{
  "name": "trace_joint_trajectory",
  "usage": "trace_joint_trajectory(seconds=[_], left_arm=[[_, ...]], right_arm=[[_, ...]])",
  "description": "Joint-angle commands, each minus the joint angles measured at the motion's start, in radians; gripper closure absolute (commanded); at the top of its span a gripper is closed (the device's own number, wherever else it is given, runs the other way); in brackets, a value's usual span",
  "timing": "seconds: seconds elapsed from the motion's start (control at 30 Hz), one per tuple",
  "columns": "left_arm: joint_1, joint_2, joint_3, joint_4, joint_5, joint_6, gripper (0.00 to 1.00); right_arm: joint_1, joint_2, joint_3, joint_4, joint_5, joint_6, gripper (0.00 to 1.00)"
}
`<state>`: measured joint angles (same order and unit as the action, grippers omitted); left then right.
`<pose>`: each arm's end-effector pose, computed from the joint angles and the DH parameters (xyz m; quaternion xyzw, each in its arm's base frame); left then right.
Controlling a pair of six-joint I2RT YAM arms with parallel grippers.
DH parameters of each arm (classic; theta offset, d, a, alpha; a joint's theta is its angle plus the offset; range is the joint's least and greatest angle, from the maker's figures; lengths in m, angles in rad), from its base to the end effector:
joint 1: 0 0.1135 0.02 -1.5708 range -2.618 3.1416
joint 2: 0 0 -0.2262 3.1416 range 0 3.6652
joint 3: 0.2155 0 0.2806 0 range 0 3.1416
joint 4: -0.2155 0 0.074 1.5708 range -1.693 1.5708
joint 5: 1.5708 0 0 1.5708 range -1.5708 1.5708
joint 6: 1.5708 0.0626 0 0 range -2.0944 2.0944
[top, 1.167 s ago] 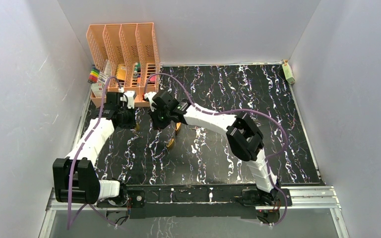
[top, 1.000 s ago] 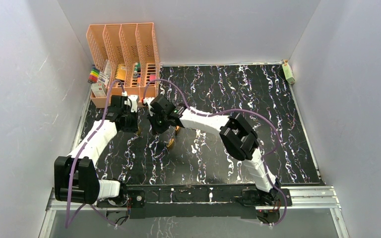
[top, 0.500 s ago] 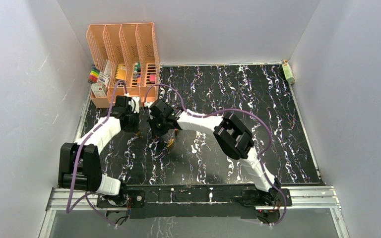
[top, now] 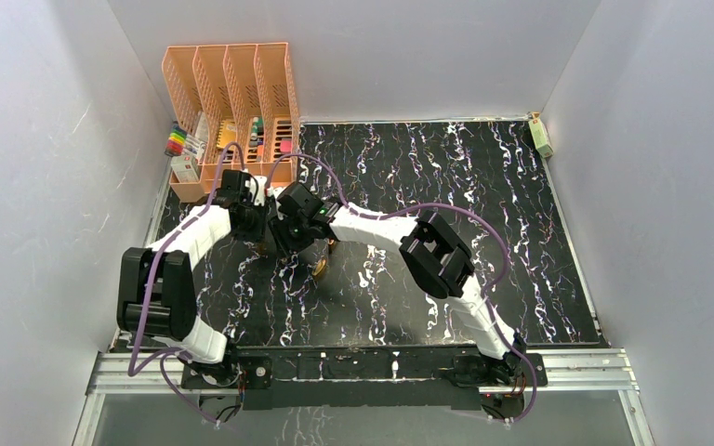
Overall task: Lock with the key
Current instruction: Place the lock at the center of the board, then reset both arms
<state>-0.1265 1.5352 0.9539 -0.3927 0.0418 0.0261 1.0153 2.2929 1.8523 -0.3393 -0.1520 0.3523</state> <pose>0.3476 -0.0468 0.1262 0.0790 0.9524 -0.0347 0.2926 0.2765 0.4635 0.1251 -0.3271 0.8605 0.2970 0.2535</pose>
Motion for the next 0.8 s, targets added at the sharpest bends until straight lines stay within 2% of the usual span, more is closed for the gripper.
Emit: trace_joint_trajectory(seconds=[0.0,0.17,0.33,0.5,0.53,0.57,0.6,0.77], left_arm=[[-0.002,-0.029,0.057,-0.038,0.012,0.0,0.68],[-0.002,-0.058,0.116,-0.059,0.017,-0.019,0.61],[-0.002,-0.08,0.214,-0.083,0.023,-0.019,0.55],[-0.002,-0.098,0.314,-0.117,0.021,-0.02,0.49],[-0.002,-0.101,0.333,-0.121,0.021,-0.019,0.32],[-0.002,-0.106,0.352,-0.128,0.02,-0.018,0.06],[-0.002,-0.111,0.369,-0.133,0.021,-0.019,0.02],[-0.001,-0.147,0.443,-0.133,0.055,-0.046,0.02]], right_arm=[[-0.015,-0.045,0.045,0.016,0.011,-0.028,0.48],[-0.037,-0.156,0.001,0.035,0.011,-0.051,0.37],[-0.041,-0.288,-0.011,0.052,0.047,-0.129,0.02],[-0.072,-0.397,0.007,0.018,0.096,-0.182,0.01],[-0.087,-0.419,0.004,0.011,0.096,-0.184,0.01],[-0.103,-0.438,-0.004,0.004,0.093,-0.184,0.01],[-0.119,-0.462,-0.016,0.0,0.091,-0.182,0.02],[-0.189,-0.598,-0.131,0.014,0.18,-0.175,0.01]])
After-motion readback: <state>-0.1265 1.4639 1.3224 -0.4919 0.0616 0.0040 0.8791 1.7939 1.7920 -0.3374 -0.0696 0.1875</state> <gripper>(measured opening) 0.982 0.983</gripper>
